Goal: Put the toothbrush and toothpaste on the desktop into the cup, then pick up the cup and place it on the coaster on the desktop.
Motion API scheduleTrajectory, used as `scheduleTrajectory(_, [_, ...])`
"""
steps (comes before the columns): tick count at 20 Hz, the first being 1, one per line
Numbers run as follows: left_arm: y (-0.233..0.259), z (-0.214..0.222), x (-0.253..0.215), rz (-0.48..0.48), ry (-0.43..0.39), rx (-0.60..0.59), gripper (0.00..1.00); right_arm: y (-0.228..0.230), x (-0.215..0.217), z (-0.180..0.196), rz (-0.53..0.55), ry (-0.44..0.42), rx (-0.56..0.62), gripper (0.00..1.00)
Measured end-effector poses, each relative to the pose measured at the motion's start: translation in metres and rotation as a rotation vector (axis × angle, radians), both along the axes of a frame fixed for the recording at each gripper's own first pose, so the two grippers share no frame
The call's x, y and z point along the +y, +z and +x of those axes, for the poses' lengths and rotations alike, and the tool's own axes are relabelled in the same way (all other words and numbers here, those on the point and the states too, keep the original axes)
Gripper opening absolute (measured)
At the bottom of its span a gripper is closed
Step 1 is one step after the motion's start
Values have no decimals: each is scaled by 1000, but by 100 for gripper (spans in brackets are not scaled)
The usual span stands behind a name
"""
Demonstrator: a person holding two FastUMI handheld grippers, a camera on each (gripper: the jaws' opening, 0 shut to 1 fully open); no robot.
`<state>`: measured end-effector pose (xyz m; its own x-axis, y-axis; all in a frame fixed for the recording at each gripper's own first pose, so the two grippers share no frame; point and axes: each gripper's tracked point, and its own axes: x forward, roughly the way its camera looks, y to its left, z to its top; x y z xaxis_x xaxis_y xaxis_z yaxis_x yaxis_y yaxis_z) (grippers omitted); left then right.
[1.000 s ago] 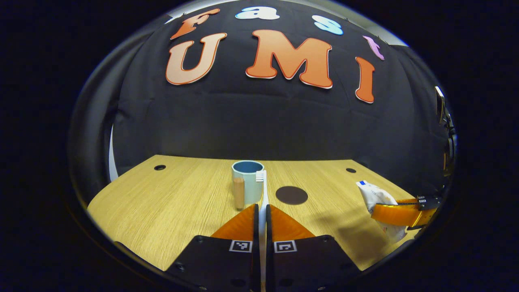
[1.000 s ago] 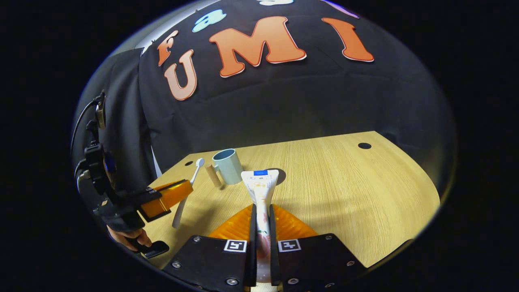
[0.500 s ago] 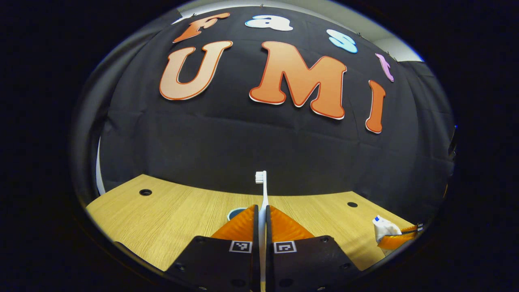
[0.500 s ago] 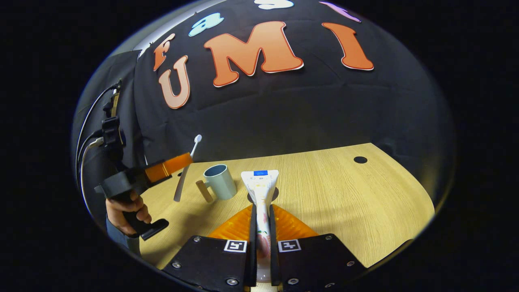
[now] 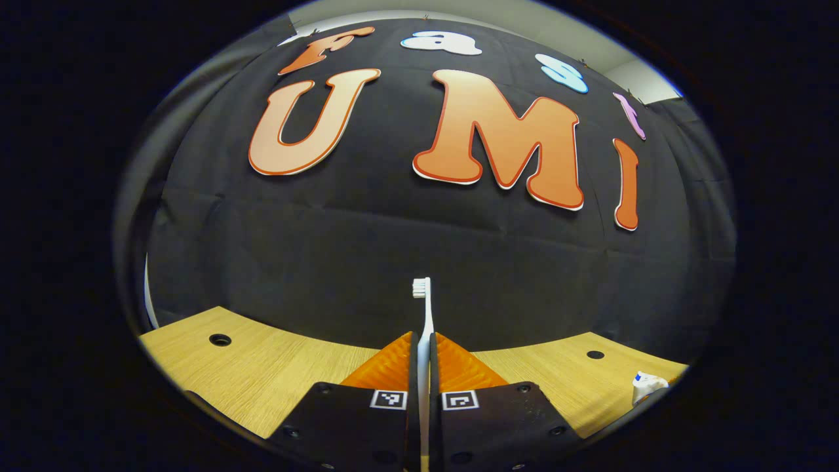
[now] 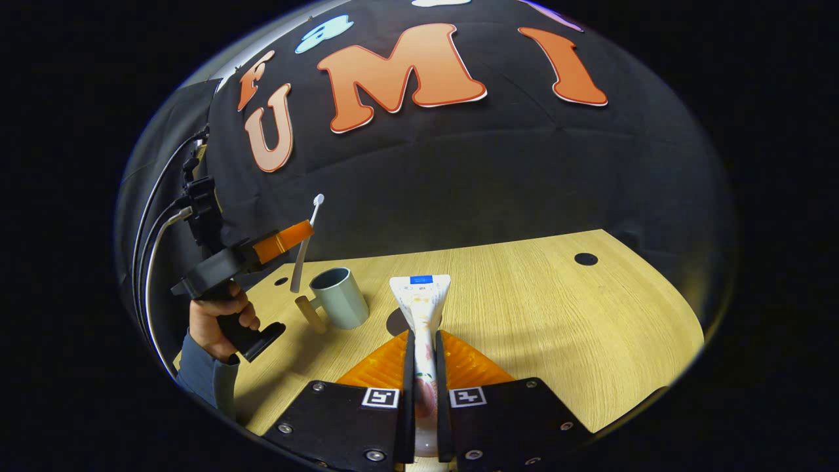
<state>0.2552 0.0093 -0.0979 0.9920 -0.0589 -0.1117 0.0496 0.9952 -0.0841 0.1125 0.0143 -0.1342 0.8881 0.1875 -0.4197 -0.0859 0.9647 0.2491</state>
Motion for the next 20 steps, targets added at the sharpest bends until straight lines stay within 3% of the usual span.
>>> scheduleTrajectory(7, [-13, 28, -10, 27, -35, -2, 5, -9, 5, 13, -12, 25, 18, 14])
scheduleTrajectory(12, [-20, 37, -7, 40, 4, -9, 5, -10, 4, 13, -19, 25, 25, 14])
scheduleTrajectory(20, [-51, 24, -11, 10, 7, 103, 10, -4, 4, 7, -14, 21, 18, 14])
